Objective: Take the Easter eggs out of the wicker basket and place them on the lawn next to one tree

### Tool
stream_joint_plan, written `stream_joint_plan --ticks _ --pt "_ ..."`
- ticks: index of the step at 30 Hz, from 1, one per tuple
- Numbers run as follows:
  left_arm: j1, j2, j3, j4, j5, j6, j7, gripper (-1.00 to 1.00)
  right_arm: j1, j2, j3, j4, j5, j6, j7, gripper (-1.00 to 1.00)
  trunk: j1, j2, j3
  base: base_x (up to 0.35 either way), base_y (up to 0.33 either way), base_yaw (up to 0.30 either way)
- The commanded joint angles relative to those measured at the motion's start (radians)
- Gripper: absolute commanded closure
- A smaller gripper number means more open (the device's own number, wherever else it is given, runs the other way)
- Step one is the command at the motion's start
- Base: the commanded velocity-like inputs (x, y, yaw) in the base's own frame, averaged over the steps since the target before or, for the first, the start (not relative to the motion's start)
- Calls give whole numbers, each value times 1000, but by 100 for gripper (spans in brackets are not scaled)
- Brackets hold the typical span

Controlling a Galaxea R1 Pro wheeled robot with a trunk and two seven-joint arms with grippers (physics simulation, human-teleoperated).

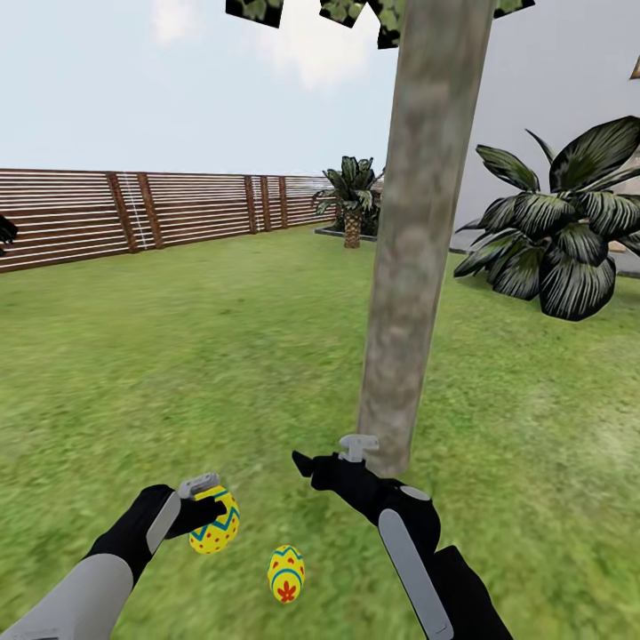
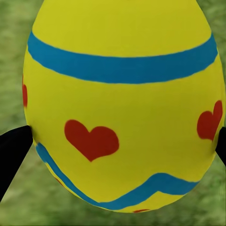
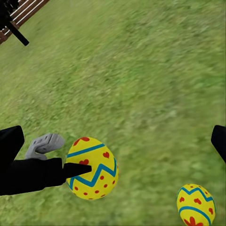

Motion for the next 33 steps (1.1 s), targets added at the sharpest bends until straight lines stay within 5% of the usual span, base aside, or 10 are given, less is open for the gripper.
stream_joint_plan --ticks 1,33 --pt "-1 0 3 -1 5 4 2 100 -1 0 1 -1 -7 4 -5 -100 4 -8 -4 0 0 0" --pt "0 -2 3 -1 5 0 1 100 -1 0 6 -3 -7 2 -5 -100 127 -232 -102 0 0 21"
